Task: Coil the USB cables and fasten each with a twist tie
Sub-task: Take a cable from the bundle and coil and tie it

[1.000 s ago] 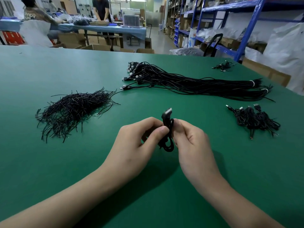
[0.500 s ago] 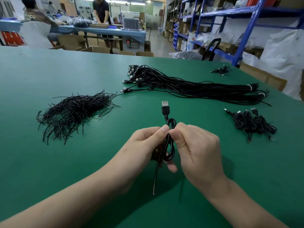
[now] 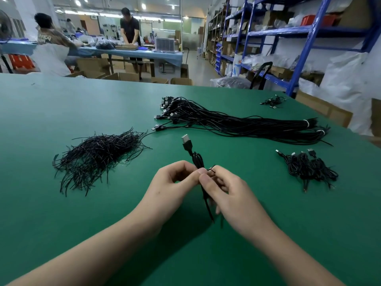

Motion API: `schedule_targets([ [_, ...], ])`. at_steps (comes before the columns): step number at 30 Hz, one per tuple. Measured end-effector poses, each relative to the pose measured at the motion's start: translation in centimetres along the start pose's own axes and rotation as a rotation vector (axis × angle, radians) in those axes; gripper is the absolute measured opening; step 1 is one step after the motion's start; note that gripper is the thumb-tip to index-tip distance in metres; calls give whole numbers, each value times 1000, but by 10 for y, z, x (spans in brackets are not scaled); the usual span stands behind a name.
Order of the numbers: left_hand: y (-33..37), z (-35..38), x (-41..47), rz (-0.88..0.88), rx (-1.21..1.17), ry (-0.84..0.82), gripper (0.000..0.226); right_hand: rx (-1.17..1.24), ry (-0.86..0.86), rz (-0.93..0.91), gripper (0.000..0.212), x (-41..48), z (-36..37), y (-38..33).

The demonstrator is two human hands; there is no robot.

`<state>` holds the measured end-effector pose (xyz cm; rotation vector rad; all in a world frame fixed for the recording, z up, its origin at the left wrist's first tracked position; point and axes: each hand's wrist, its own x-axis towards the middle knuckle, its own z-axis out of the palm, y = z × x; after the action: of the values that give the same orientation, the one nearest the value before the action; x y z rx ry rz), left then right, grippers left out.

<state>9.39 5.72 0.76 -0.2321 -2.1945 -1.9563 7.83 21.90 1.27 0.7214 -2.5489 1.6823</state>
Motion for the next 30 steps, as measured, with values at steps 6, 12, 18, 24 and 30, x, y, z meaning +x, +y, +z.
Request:
schedule_targets([
  [6, -6, -1, 33, -144, 83, -111, 46, -47, -40, 128, 31, 15, -21, 7],
  [12, -30, -8, 88, -185, 274, -70, 28, -710, 236, 360, 28, 39, -104, 45],
  [18, -48, -5, 144, -70, 591, 41, 25, -1041, 298, 524, 23, 53, -181, 63],
  [24, -68, -17, 196, -47, 1019, 31, 44, -1438, 195, 513, 29, 58, -186, 48],
  [30, -89, -30, 232, -69, 1196, -72, 54, -1305, 112, 243, 36, 72, -142, 44],
])
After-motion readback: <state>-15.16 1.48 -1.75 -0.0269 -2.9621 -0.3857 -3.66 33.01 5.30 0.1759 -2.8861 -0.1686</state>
